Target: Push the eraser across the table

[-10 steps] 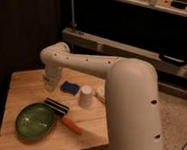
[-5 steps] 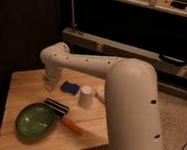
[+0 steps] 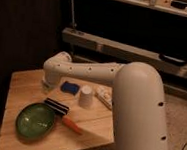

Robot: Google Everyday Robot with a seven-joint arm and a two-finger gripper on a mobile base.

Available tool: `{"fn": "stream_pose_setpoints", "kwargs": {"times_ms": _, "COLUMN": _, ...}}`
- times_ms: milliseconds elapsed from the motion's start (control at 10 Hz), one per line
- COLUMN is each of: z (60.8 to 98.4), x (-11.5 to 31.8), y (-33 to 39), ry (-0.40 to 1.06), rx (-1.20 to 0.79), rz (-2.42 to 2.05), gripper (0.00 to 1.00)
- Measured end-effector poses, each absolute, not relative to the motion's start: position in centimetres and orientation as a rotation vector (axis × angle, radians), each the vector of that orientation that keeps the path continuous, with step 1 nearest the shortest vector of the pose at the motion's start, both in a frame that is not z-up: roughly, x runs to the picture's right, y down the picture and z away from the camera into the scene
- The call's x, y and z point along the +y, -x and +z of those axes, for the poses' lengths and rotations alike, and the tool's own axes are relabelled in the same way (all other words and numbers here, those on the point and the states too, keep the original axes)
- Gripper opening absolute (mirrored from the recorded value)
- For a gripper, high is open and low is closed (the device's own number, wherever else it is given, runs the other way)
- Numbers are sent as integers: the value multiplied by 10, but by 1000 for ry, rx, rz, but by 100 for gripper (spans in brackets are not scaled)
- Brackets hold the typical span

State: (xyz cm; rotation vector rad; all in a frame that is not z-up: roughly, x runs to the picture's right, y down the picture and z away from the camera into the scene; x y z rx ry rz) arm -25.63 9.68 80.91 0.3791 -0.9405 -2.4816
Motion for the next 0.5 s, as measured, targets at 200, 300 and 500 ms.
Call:
{"fn": "stream_pose_setpoints", "kwargs": {"times_ms": 200, "z": 809, "x": 107, "y": 271, "ry": -400, "rx": -974, "rz": -2511, "gripper": 2}}
{"fn": "stream_pose_setpoints", "kwargs": {"times_ms": 300, "z": 811, "x": 112, "y": 276, "ry": -403, "rx": -994, "rz": -2516, "gripper": 2}}
{"fn": "stream_pose_setpoints", "kwargs": {"times_ms": 500, "z": 819, "x": 126, "y": 284, "ry": -394, "rx": -1041, "rz": -2521, "gripper": 2}}
